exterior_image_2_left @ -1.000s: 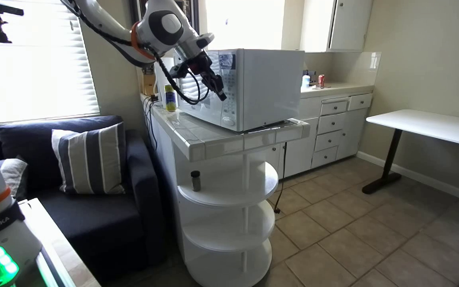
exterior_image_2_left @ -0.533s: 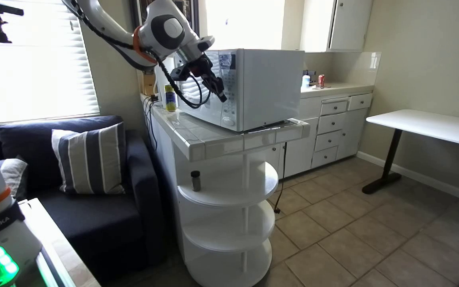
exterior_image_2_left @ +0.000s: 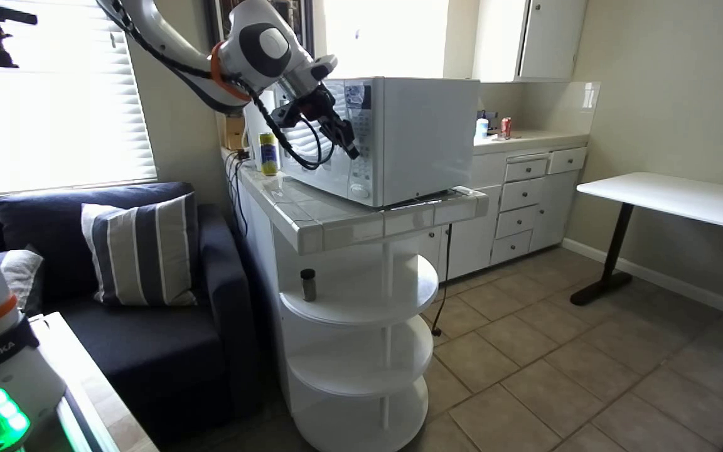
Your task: Press a button on the microwave.
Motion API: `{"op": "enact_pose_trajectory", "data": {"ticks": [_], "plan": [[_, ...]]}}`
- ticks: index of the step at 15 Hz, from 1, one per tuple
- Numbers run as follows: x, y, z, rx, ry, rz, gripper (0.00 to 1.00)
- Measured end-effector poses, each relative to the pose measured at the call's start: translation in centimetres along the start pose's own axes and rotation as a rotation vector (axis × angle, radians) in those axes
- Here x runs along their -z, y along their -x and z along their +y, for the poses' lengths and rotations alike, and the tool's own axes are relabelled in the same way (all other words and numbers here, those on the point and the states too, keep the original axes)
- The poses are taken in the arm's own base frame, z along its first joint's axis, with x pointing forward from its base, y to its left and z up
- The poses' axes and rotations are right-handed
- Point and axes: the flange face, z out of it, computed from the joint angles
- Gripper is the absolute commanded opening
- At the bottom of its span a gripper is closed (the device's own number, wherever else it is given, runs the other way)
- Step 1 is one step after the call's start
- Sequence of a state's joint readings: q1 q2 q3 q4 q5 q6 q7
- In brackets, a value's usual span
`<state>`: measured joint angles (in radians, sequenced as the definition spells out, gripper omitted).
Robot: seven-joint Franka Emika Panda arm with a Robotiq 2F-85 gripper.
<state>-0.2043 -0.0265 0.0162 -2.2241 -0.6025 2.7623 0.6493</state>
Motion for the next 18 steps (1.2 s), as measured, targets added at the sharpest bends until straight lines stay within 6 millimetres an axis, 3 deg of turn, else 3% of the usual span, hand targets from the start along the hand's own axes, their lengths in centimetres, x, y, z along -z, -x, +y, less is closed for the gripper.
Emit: {"op": "enact_pose_trajectory", "data": {"ticks": [18], "plan": [[-0.42, 0.8, -0.18, 0.001, 0.031, 0.06, 0.0]]}}
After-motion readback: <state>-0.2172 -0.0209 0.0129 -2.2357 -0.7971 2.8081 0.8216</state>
